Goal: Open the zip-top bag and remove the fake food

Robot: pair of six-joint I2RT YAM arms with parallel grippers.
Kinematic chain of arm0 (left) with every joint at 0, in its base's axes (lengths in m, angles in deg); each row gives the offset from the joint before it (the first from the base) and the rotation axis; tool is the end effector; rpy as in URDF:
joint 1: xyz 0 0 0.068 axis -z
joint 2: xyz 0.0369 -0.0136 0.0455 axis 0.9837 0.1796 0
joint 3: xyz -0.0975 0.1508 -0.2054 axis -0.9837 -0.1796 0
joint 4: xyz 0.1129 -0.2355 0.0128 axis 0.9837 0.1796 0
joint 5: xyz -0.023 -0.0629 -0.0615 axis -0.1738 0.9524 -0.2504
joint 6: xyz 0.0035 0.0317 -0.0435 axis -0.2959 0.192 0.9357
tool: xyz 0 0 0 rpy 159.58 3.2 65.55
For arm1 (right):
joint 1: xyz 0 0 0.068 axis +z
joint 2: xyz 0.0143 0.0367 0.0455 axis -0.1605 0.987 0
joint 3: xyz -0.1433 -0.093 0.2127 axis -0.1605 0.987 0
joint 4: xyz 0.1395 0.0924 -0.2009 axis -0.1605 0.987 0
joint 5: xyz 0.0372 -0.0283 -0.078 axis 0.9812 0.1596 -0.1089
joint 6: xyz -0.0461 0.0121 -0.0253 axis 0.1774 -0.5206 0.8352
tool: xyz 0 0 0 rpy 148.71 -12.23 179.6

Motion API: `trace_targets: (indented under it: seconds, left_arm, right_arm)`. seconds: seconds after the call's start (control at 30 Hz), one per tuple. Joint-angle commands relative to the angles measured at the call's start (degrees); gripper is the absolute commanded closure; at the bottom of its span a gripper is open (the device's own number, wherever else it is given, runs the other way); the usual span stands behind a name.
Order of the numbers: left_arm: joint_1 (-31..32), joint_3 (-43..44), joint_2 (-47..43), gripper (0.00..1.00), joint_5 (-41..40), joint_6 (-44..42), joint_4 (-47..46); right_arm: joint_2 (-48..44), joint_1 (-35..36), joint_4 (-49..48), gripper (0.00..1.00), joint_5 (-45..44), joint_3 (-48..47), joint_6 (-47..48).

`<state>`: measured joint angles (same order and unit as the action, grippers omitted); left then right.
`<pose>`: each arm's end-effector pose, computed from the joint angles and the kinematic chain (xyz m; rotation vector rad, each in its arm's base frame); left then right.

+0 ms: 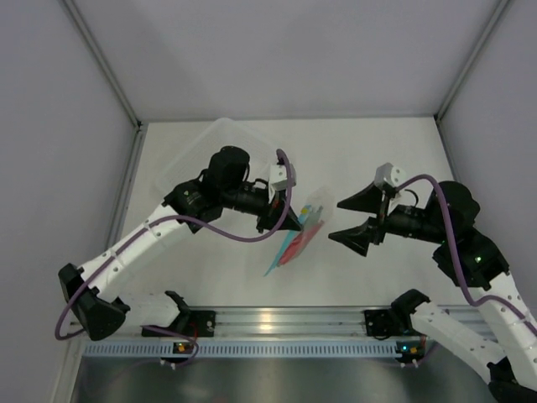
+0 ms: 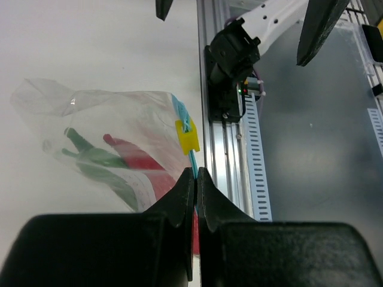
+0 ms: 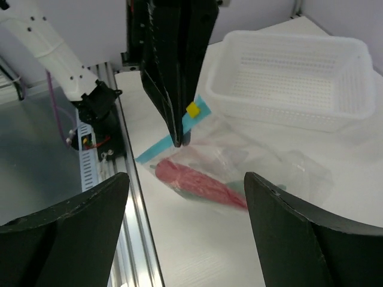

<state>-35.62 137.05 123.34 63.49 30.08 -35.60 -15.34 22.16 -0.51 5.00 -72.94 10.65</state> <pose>0.1746 -0.2062 0.3941 1.3642 1.5836 -1.2671 0.0907 0.0810 0.4103 -0.9422 1.4990 0.9685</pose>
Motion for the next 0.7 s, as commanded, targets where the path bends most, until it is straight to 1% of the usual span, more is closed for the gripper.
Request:
trace_targets:
  seconds: [0.0,0.03,0.13,0.27,0.33,0.37,0.43,0.47,0.57,0.67]
  left_arm:
    - [3.5,-0.6,-1.3,1.0,1.0,-2.8,0.1]
    - [5.3,-0.6,-1.4,1.0,0.6,-3.0,0.2]
    - [8.0,-1.0,-1.9,1.0,0.1,-3.4,0.2]
    - [11.6,-1.2,-2.7,1.0,-0.1,-4.4,0.2]
    - [13.7,-1.1,-2.8,1.0,-0.5,-4.9,0.2]
    - [14.1,-1.1,-2.9,1.0,-0.6,-5.1,0.2]
    - [14.9,-1.0,-3.0,1.0,-0.5,-5.5,0.2]
    - [14.9,-1.0,-3.1,1.0,-0.5,-5.6,0.3]
    - [15.0,-1.0,-3.1,1.0,-0.6,-5.9,0.2]
    - [15.0,-0.9,-3.3,1.0,-0.5,-6.2,0.2]
  right_arm:
    - [1.2,0.4,-1.9,0.21,12.1,-4.2,6.4]
    - [2.8,0.4,-1.6,0.21,15.5,-5.2,8.6]
    - [6.4,0.4,1.6,0.22,18.5,-7.7,12.7]
    - [9.0,0.5,3.5,0.27,21.1,-8.0,14.7]
    - [8.9,1.1,3.6,0.32,22.7,-6.8,15.7]
    - [8.5,1.2,3.7,0.38,23.0,-6.5,15.9]
    - [7.9,1.9,4.4,0.39,24.1,-5.8,16.4]
    - [7.5,2.1,4.6,0.44,24.2,-5.6,16.3]
    - [6.0,2.7,5.0,0.5,24.4,-4.5,15.5]
    - [5.2,3.1,5.6,0.59,22.9,-3.1,14.8]
